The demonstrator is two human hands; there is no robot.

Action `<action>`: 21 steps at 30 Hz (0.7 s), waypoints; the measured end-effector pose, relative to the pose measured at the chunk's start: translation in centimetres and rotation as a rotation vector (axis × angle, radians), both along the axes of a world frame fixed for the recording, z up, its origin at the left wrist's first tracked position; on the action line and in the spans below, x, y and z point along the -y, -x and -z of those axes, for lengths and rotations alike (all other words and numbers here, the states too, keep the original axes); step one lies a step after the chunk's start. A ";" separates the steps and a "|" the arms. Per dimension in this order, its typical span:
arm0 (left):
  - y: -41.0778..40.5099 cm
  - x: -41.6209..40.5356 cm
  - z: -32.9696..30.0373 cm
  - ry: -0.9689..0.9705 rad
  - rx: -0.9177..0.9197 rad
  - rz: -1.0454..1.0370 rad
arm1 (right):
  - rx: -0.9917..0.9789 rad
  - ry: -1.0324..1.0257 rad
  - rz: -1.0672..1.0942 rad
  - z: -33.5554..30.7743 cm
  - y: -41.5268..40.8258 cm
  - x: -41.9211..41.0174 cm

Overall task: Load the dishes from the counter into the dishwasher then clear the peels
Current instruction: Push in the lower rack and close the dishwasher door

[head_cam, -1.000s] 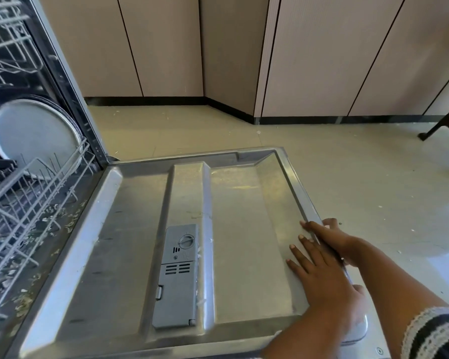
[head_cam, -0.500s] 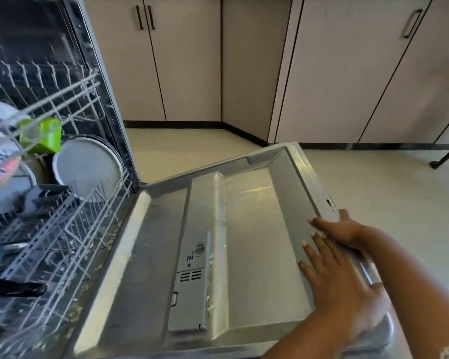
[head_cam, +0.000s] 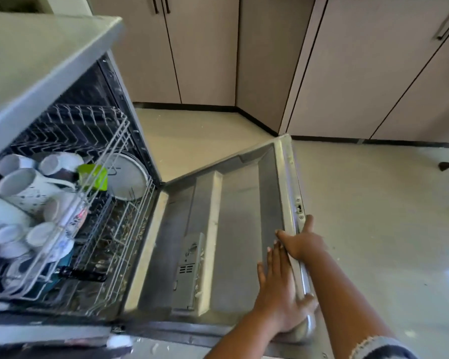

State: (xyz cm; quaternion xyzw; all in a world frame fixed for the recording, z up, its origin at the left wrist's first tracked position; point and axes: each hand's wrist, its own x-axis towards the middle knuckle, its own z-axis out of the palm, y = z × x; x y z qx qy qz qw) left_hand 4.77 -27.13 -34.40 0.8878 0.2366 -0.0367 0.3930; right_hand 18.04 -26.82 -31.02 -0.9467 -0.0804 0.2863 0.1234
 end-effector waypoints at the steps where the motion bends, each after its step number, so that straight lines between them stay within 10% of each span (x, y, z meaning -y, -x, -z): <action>1: 0.5 -0.5 -0.9 -0.009 0.005 0.003 | 0.012 0.021 -0.012 -0.9 0.5 -0.4; 21: 13.1 -8.4 -20.7 -0.494 -0.138 0.045 | 0.065 0.092 -0.502 -20.9 9.3 -9.9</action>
